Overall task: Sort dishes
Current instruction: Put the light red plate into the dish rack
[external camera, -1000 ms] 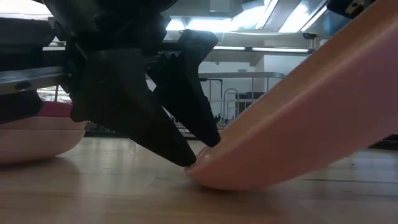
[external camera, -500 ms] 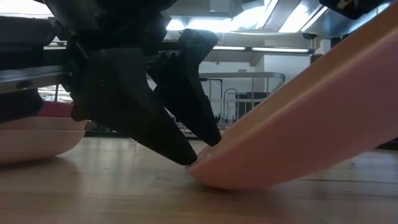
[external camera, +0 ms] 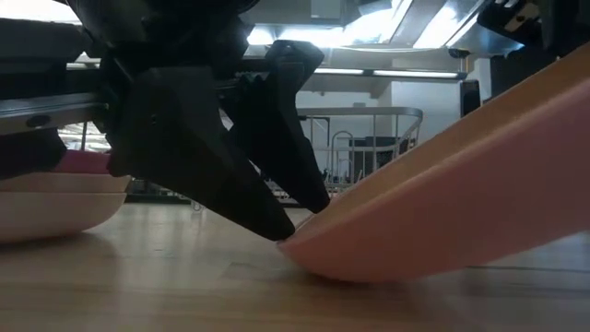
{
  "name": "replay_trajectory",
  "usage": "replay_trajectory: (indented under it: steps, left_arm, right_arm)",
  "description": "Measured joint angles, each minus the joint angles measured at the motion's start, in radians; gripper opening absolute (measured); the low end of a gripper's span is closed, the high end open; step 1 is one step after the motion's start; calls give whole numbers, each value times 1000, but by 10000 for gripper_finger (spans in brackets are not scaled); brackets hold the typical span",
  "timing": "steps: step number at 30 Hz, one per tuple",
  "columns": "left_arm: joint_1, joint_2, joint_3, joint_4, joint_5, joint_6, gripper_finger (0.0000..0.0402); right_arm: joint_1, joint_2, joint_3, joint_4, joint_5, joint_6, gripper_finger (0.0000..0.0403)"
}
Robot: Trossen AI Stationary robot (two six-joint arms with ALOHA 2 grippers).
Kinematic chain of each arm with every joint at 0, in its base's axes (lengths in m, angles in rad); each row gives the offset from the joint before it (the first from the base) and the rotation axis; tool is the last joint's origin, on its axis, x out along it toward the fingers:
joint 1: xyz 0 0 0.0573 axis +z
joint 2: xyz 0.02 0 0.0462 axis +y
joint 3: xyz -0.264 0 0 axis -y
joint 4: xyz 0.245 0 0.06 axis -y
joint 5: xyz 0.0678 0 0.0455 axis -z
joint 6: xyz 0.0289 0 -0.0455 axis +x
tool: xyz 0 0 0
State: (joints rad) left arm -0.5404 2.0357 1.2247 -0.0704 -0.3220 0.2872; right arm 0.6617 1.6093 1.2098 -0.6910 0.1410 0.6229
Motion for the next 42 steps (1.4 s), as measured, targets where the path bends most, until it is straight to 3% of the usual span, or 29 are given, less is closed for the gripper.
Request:
replay_trajectory:
  steps: [9,28,42]
  left_arm:
    - [0,0,0,1,-1,0,139]
    - [0,0,0,0,0,0,139]
    - [-1,-1,0,8,1,27,139]
  right_arm:
    - [0,-1,0,-45,-55,-8,85]
    - [0,-1,0,-64,-56,-31,85]
    - [0,-2,-78,0,-46,-18,85]
